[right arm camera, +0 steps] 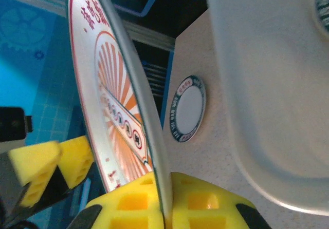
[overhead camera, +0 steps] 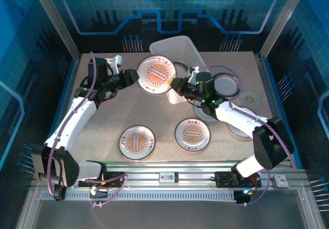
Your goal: Place the plates into the plastic bin on the countertop
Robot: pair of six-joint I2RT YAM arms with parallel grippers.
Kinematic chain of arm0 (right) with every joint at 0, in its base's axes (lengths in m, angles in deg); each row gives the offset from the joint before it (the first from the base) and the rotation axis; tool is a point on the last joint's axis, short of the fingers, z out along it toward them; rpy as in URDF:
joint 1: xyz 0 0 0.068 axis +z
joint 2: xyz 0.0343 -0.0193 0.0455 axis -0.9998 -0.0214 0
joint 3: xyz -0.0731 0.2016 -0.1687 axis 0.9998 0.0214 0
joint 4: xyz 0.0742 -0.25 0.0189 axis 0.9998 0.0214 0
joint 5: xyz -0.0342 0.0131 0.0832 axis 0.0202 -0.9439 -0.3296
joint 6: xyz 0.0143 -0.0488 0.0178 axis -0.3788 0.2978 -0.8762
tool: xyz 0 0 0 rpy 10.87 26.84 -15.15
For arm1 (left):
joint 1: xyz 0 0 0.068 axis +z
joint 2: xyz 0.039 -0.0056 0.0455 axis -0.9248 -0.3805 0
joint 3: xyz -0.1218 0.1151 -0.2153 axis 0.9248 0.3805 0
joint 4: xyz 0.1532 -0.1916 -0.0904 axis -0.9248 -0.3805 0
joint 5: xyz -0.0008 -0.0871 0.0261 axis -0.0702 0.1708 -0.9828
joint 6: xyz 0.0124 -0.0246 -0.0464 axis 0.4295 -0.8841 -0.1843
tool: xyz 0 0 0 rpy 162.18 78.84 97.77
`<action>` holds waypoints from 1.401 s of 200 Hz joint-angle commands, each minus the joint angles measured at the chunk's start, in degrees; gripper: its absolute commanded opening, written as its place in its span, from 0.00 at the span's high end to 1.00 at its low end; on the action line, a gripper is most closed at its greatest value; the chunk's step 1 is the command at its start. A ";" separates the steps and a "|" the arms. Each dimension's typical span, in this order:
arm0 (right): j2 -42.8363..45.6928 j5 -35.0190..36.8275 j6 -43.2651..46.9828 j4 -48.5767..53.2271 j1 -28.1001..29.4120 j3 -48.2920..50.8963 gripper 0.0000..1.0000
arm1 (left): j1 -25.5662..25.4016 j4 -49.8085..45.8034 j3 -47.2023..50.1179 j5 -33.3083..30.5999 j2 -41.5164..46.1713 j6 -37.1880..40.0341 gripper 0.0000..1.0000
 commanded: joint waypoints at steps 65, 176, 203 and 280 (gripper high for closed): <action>11.85 4.56 1.06 -7.48 -11.29 7.46 1.00 | -2.94 -2.56 -9.40 -5.84 -8.04 -1.16 0.31; 8.78 -4.96 -1.36 -9.14 -27.26 4.71 1.00 | -13.39 -20.80 -42.67 -20.11 -42.16 4.69 0.32; 5.50 -6.92 -2.96 -10.36 -29.04 4.71 1.00 | -13.45 -23.24 -47.16 -22.01 -46.58 5.51 0.33; -5.53 -11.90 -7.43 -15.27 -30.61 -2.70 1.00 | -12.91 -22.42 -47.61 -22.66 -50.27 4.87 0.59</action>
